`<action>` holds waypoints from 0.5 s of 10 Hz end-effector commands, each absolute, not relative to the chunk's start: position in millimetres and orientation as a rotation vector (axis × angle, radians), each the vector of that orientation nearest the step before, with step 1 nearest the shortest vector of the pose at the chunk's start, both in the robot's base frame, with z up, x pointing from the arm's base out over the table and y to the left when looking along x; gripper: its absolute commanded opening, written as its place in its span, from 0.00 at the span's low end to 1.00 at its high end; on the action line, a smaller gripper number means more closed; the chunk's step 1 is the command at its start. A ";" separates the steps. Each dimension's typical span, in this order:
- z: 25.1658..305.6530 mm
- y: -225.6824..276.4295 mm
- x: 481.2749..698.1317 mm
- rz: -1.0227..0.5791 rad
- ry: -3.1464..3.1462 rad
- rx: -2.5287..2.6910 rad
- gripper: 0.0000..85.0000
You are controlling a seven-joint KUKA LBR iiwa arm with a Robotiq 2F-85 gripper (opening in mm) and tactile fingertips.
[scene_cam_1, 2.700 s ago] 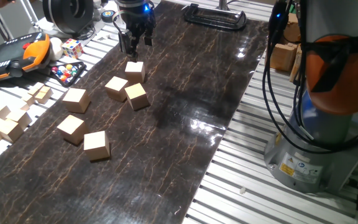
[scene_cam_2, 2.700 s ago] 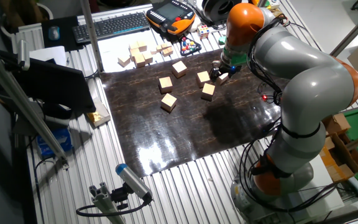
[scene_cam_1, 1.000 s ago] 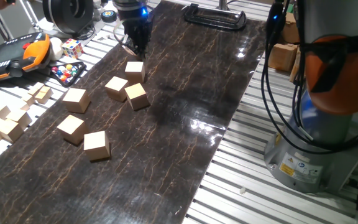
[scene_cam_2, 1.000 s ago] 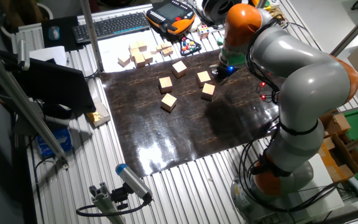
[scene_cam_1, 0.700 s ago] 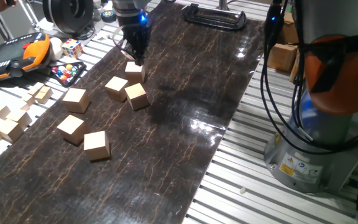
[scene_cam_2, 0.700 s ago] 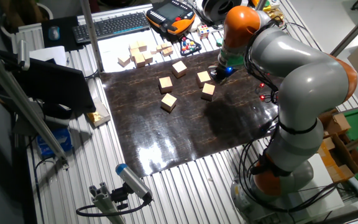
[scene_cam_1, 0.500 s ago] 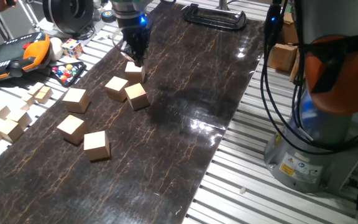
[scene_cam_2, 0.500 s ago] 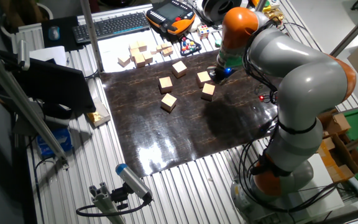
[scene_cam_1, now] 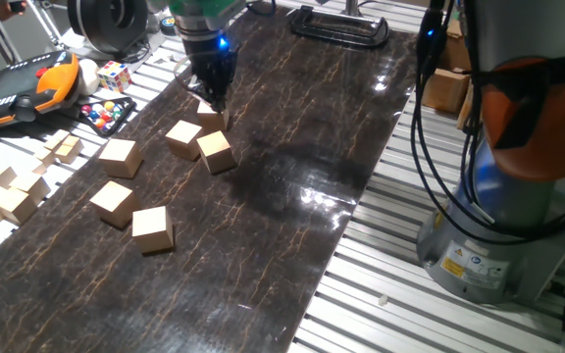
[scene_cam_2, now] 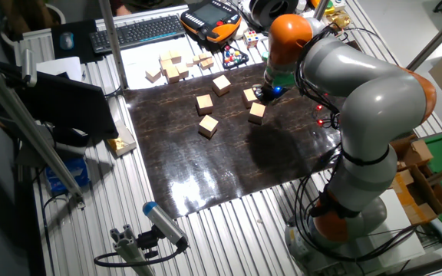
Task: Stack the blocks into a pyramid shape
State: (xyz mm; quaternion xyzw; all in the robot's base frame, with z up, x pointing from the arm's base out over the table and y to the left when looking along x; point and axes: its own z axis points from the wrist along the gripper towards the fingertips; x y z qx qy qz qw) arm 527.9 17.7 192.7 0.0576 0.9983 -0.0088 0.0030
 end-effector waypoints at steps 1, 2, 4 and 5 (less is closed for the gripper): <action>190.5 18.2 530.5 -0.026 3.130 0.208 0.01; 186.3 17.6 532.6 -0.017 3.133 0.240 0.01; 174.1 16.7 539.7 -0.007 3.129 0.235 0.01; 170.5 15.7 541.1 0.017 3.129 0.254 0.01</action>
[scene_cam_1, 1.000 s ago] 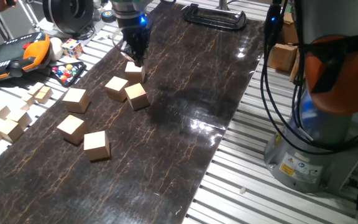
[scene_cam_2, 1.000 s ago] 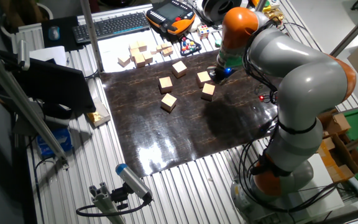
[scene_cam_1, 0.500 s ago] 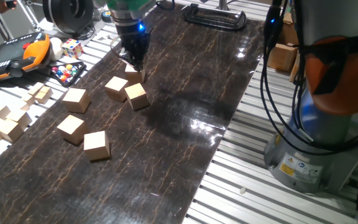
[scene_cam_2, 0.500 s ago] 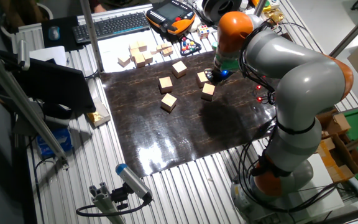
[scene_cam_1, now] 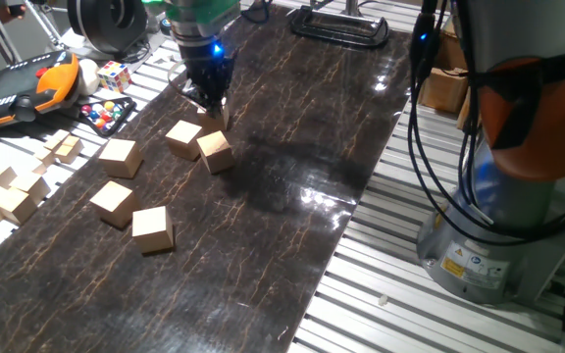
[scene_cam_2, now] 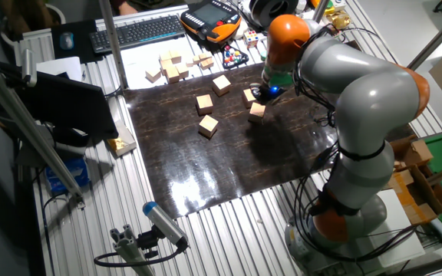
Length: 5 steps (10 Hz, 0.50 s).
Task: Stack the blocks into a pyramid shape
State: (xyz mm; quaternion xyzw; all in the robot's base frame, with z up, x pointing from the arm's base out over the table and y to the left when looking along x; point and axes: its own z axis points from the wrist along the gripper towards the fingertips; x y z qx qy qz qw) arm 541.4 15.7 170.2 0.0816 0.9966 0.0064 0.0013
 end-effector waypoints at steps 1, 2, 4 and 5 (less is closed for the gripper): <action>168.1 15.4 541.9 0.024 3.128 0.264 0.01; 166.3 15.4 541.9 0.000 3.127 0.285 0.01; 160.3 12.4 545.3 -0.017 3.111 0.349 0.01; 154.1 12.2 548.7 -0.009 3.105 0.367 0.01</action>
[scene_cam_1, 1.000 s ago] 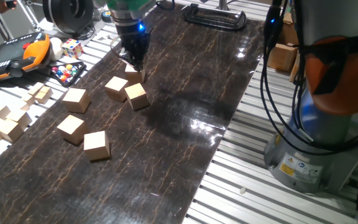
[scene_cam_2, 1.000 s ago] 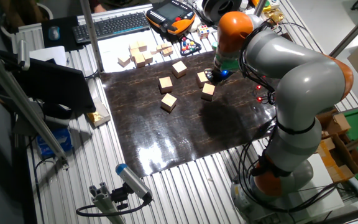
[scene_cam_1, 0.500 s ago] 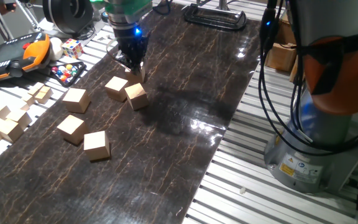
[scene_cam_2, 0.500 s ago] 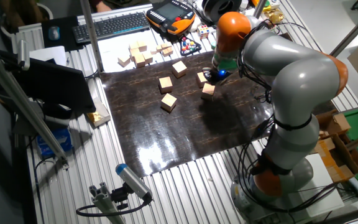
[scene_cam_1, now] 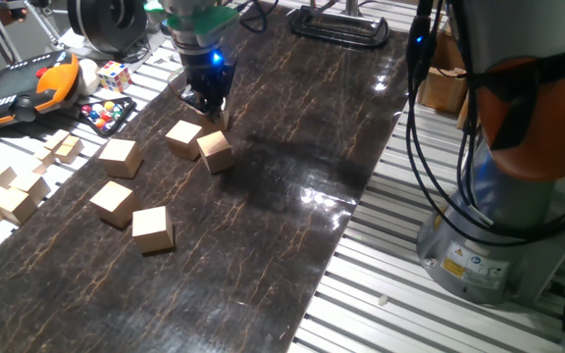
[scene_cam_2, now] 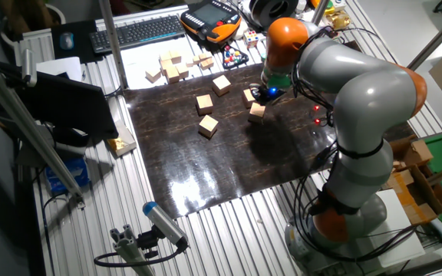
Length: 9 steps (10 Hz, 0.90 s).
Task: Stack the blocks into a pyramid shape
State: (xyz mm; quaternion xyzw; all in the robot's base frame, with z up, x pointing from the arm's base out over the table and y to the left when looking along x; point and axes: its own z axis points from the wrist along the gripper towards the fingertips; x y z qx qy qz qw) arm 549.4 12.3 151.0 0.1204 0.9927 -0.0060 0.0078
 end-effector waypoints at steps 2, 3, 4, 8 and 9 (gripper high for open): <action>145.9 14.1 550.3 -0.028 3.111 0.402 0.01; 143.6 14.0 551.2 -0.027 3.120 0.399 0.01; 138.9 13.9 552.2 -0.019 3.123 0.399 0.01; 134.3 16.3 552.4 -0.020 3.123 0.436 0.01; 133.3 16.3 552.7 -0.020 3.122 0.455 0.01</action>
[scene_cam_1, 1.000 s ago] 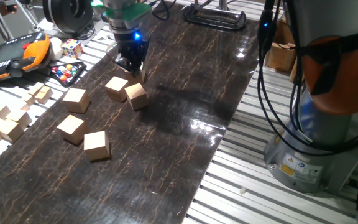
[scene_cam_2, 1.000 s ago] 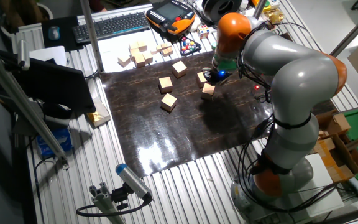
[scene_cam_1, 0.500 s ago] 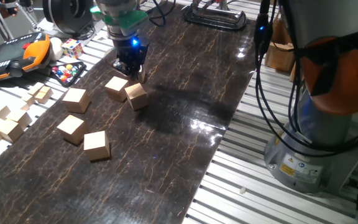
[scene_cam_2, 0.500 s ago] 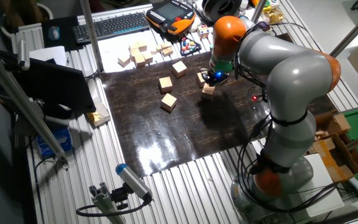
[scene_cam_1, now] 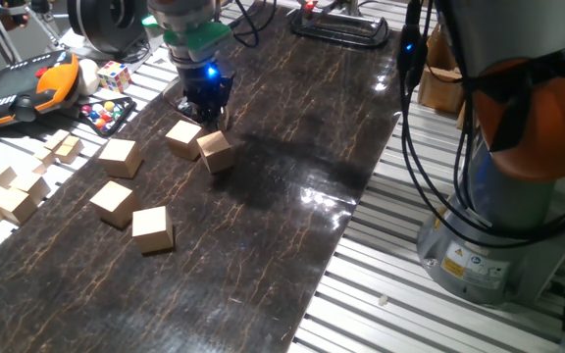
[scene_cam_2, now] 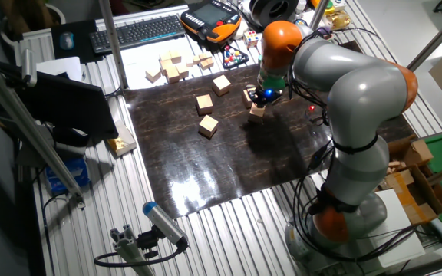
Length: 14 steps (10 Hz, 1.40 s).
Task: Stack the blocks into a pyramid shape
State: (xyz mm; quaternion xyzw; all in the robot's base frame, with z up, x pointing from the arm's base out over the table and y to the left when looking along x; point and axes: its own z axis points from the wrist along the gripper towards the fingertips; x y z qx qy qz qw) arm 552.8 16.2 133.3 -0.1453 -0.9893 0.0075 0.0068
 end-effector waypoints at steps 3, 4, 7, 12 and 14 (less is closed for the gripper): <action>133.3 15.1 552.1 0.030 -3.080 -0.497 0.01; 132.8 15.1 551.7 0.020 -3.079 -0.500 0.01; 131.5 17.8 549.8 0.023 -3.087 -0.503 0.01; 131.5 17.8 549.8 0.033 -3.069 -0.551 0.01; 131.5 17.8 549.8 0.055 -3.064 -0.590 0.01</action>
